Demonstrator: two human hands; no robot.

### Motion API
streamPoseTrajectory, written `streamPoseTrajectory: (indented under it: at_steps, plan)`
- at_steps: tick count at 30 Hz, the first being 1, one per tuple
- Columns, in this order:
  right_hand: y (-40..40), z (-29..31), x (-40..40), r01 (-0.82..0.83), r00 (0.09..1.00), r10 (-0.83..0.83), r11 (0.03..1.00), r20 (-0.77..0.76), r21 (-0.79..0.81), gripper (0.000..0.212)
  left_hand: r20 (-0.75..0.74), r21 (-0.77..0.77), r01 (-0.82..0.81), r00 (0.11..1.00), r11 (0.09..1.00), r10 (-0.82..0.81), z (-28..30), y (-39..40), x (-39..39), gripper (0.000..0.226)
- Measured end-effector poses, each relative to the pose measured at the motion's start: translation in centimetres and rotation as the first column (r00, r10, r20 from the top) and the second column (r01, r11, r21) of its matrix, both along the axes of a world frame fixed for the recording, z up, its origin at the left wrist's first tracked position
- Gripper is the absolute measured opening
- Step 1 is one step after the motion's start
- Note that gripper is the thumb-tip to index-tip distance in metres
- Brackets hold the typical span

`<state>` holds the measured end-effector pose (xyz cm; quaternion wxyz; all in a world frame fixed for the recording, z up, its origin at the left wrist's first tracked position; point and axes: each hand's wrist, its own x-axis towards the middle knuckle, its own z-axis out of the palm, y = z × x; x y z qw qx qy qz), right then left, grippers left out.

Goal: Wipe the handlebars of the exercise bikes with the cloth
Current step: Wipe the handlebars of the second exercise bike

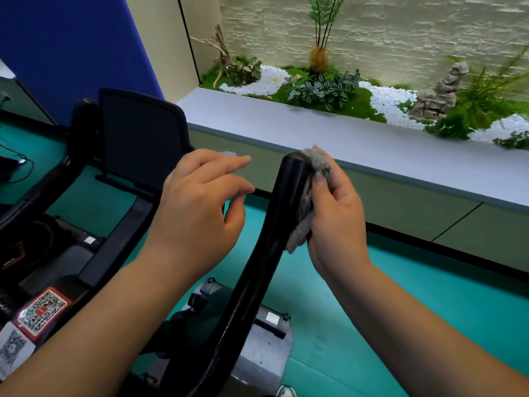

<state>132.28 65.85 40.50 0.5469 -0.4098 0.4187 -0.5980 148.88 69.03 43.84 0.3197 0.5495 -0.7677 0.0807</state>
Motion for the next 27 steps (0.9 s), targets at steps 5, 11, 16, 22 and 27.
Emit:
streamPoseTrajectory:
  at_steps: [5, 11, 16, 22, 27]
  plan:
    - [-2.3, 3.1, -1.8, -0.077, 0.933, -0.021, 0.964, -0.36, -0.254, 0.032, -0.005, -0.005, 0.008, 1.0, 1.0, -0.008, 0.0, -0.1, 0.2, 0.014]
    - [-4.6, 6.5, -3.8, -0.519, 0.553, 0.066, 0.807, -0.83, -0.281, 0.037, -0.023, -0.023, 0.022, 0.999, 0.999, -0.023, -0.1, -0.1, 0.2, 0.014]
    - [-2.1, 5.5, -4.3, -0.48, 0.572, -0.115, 0.756, -0.812, -0.445, 0.043, -0.024, -0.012, 0.077, 0.997, 0.997, -0.078, 0.3, -0.1, 0.8, 0.018]
    - [-2.8, 7.1, -2.9, -0.529, 0.276, -0.389, 0.702, -0.879, -0.477, 0.034, -0.085, 0.013, 0.118, 0.99, 0.993, -0.116, 1.3, 0.1, 2.7, 0.026]
    - [-2.8, 8.4, -2.4, -0.737, 0.007, -0.432, 0.607, -0.902, -0.296, 0.028, 0.038, 0.029, 0.169, 0.985, 0.985, -0.17, 1.3, -0.4, 4.3, 0.036]
